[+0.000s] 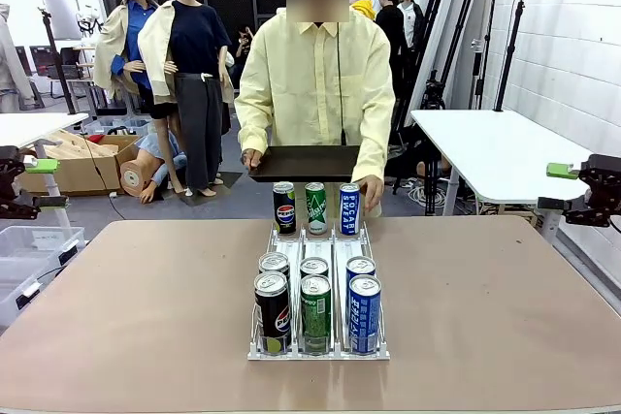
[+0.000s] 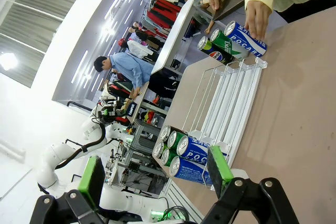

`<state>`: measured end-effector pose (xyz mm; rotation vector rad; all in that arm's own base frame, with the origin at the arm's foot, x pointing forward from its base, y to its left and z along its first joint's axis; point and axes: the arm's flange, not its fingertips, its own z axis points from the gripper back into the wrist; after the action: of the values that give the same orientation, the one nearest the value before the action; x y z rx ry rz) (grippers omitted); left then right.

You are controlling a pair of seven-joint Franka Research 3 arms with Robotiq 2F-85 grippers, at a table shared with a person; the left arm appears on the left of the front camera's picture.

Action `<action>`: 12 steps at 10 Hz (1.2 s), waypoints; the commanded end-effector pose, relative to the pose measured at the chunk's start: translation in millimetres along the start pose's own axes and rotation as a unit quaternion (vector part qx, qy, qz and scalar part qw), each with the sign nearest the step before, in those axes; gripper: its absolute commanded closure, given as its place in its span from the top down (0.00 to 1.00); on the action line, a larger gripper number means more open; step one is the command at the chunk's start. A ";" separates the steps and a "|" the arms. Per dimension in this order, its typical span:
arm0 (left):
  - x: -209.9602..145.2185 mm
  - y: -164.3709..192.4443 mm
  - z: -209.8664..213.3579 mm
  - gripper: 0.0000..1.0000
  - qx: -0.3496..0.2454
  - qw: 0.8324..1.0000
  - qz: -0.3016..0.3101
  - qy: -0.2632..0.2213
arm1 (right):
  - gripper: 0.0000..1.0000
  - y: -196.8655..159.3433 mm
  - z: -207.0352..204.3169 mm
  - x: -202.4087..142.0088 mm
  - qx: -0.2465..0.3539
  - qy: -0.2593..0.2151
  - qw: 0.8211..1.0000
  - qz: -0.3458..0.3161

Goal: Retrieve and hand over the desired beverage to the person.
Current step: Pick up a can of the same type that the person held from the Automatic Can Dispenser.

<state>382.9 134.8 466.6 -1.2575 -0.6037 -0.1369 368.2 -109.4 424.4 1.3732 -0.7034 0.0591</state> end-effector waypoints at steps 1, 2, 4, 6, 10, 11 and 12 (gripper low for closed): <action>-0.9 -1.1 1.2 1.00 -0.007 1.000 0.003 -0.005 | 1.00 0.2 -1.4 -3.5 0.007 -0.004 1.000 -0.004; -0.9 -1.1 1.2 1.00 -0.007 1.000 0.003 -0.005 | 1.00 0.2 -1.4 -3.5 0.007 -0.004 1.000 -0.004; -0.9 -1.1 1.2 1.00 -0.007 1.000 0.003 -0.005 | 1.00 0.2 -1.4 -3.5 0.007 -0.004 1.000 -0.004; -0.9 -1.1 1.2 1.00 -0.007 1.000 0.003 -0.005 | 1.00 0.2 -1.4 -3.5 0.007 -0.004 1.000 -0.004; -0.9 -1.1 1.2 1.00 -0.007 1.000 0.003 -0.005 | 1.00 0.2 -1.4 -3.5 0.007 -0.004 1.000 -0.004; -0.9 -1.1 1.2 1.00 -0.007 1.000 0.003 -0.005 | 1.00 0.2 -1.4 -3.5 0.007 -0.004 1.000 -0.004; -0.9 -1.1 1.2 1.00 -0.007 1.000 0.003 -0.005 | 1.00 0.2 -1.4 -3.5 0.007 -0.004 1.000 -0.004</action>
<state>382.9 134.8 466.6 -1.2578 -0.6036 -0.1371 368.2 -109.4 424.4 1.3732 -0.7034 0.0591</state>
